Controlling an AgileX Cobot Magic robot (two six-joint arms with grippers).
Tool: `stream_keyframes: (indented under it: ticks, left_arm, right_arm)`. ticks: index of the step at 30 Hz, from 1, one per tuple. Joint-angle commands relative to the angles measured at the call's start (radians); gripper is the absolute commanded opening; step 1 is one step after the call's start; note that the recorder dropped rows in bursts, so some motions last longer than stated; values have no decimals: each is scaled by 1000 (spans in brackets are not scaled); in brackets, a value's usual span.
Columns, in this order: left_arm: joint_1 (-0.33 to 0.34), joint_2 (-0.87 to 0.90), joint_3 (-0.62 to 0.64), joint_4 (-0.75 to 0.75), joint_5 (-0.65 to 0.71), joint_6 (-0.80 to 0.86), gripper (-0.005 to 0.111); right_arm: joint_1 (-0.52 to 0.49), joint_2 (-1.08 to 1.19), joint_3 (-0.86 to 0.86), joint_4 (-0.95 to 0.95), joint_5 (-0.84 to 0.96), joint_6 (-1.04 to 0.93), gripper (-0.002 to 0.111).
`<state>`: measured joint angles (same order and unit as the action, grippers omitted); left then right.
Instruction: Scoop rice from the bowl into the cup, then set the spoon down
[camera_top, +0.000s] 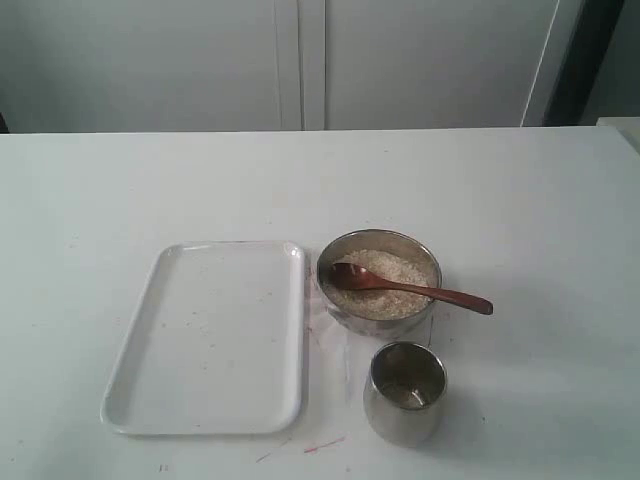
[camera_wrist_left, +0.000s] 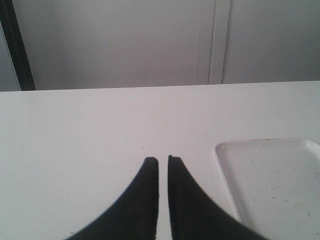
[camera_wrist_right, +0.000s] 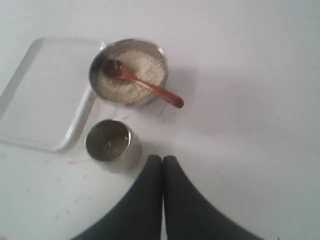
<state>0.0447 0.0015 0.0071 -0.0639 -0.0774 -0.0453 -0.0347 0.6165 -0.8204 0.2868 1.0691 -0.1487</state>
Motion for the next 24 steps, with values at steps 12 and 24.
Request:
stream_keyframes:
  ticks: [12, 24]
  left_arm:
    - [-1, -1, -7, -3, -4, -4, 14]
    - [-1, -1, -7, -3, -4, -4, 14]
  right_arm:
    - [597, 631, -316, -501, 51, 124, 0]
    - [554, 853, -399, -558, 102, 57, 0]
